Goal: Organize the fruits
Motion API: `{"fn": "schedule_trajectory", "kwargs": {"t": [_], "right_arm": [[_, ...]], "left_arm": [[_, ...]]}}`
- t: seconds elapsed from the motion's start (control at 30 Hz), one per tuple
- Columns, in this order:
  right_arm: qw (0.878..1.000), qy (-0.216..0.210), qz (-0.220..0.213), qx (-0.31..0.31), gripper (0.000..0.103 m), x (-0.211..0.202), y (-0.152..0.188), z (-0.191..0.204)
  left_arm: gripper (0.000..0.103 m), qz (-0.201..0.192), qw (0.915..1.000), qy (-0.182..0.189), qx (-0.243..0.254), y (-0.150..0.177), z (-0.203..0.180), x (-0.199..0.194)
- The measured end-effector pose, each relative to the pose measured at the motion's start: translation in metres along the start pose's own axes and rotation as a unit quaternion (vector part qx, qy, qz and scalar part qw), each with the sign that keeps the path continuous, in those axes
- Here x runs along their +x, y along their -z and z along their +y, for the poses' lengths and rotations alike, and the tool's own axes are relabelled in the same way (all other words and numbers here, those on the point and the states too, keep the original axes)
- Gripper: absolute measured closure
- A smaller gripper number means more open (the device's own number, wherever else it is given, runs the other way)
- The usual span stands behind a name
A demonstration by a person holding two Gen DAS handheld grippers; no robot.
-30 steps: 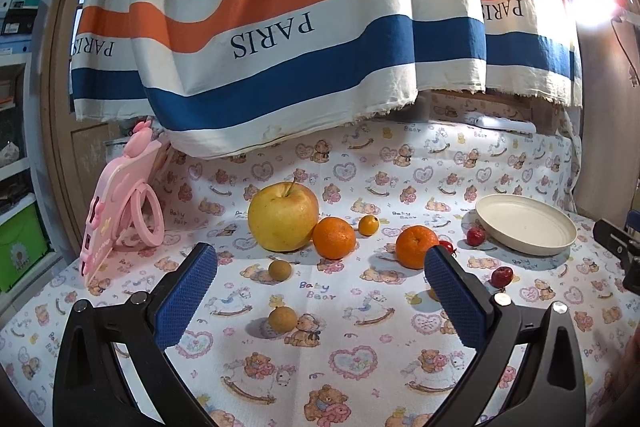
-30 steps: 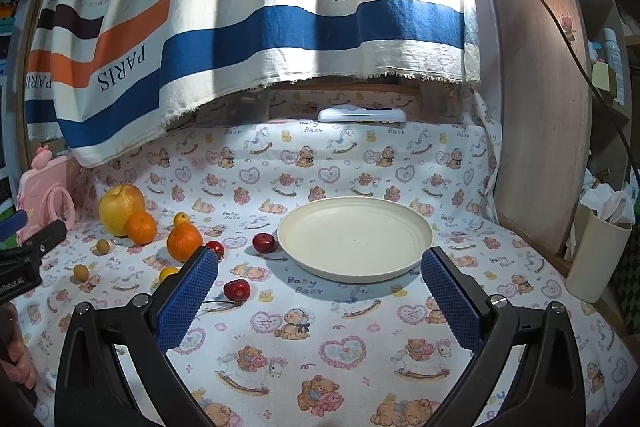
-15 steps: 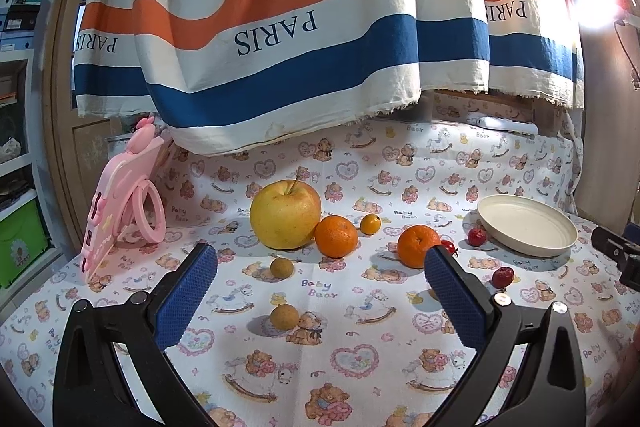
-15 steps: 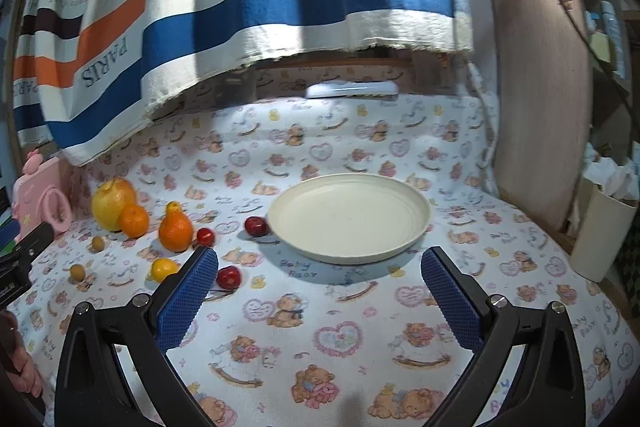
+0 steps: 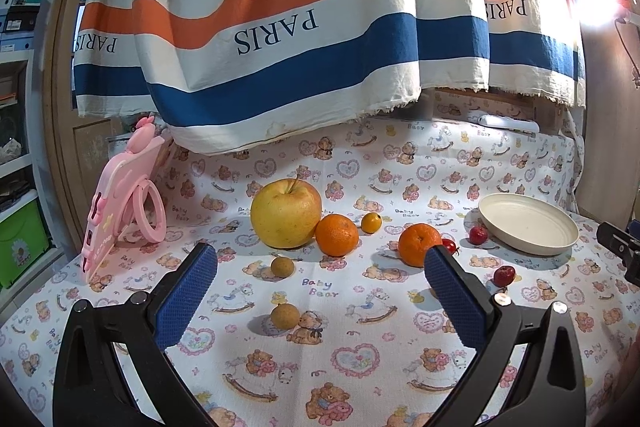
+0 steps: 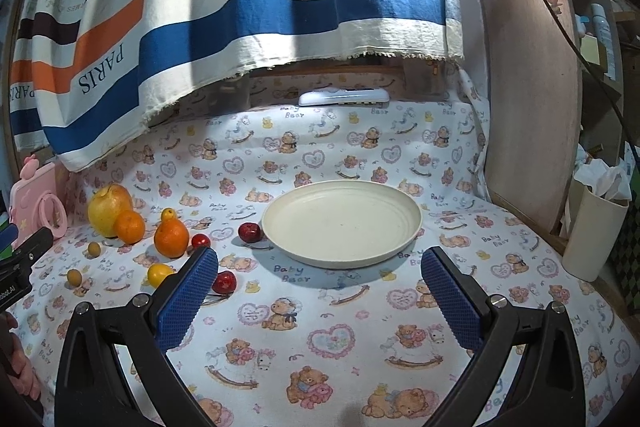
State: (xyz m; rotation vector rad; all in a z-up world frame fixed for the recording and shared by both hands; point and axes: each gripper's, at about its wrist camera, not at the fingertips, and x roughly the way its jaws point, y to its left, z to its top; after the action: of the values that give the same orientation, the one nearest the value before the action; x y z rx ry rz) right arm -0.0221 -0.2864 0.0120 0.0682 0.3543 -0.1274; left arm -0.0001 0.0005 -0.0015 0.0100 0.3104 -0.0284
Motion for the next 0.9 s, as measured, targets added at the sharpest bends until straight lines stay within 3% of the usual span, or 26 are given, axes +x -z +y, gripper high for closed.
{"fn": "schedule_trajectory", "kwargs": {"t": [0.77,0.9], "right_arm": [[0.999,0.005,-0.023,-0.031,0.001,-0.009,0.001,0.011],[0.999,-0.003,-0.016,-0.03,0.001,-0.007,0.002,0.011]], "left_arm": [[0.0,-0.009,1.0,0.002,-0.001,0.002,-0.002,-0.006],[0.0,-0.01,0.9995,-0.023,-0.019,0.001,0.005,-0.006]]}}
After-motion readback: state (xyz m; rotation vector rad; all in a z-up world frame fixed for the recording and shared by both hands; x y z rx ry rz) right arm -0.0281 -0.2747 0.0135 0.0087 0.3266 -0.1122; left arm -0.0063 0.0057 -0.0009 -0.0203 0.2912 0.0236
